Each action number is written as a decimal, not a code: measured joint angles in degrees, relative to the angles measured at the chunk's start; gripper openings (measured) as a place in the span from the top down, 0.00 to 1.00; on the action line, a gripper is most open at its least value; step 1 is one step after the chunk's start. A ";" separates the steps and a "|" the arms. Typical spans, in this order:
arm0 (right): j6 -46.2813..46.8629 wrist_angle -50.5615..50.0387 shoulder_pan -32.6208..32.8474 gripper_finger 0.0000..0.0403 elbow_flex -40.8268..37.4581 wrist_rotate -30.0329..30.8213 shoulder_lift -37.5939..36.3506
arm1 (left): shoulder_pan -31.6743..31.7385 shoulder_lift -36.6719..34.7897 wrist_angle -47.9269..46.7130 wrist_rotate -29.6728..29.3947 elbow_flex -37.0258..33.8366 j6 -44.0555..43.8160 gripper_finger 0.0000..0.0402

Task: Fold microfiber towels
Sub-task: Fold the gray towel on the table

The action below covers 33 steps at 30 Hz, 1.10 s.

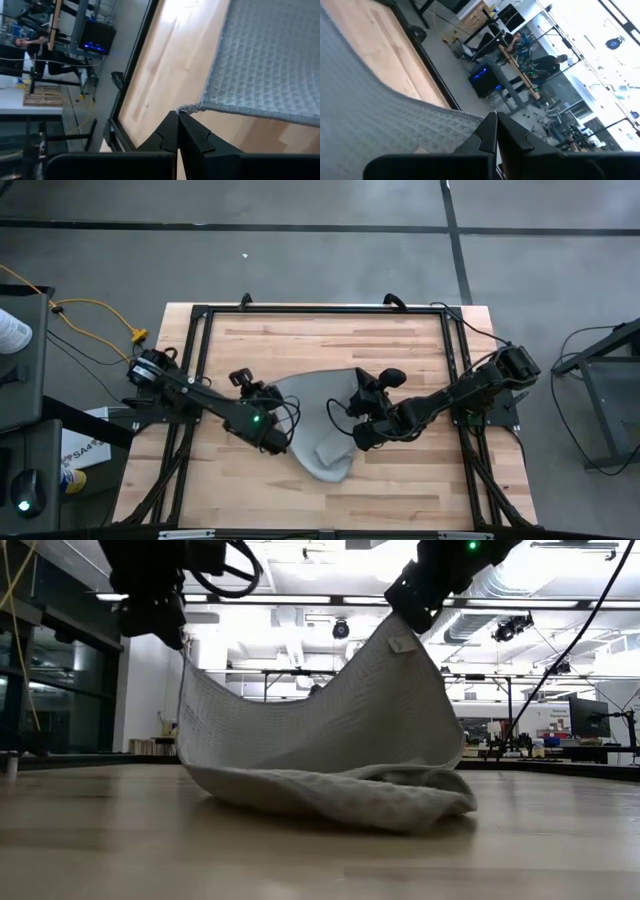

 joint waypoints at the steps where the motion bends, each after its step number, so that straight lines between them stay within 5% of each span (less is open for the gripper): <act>1: -0.02 -0.22 -0.02 1.00 -0.01 0.02 0.00 | 0.51 0.00 0.05 -0.23 0.00 0.38 1.00; 15: -1.42 -1.28 3.01 1.00 0.00 7.39 0.00 | 0.79 -5.27 -0.03 0.52 0.04 1.66 1.00; 25: -2.08 1.19 12.33 1.00 -0.01 7.43 0.00 | -10.73 -5.57 0.02 5.55 0.11 -7.89 1.00; 33: -15.14 13.72 19.47 1.00 0.00 7.47 0.00 | -21.68 -5.57 0.00 6.03 5.60 -16.43 1.00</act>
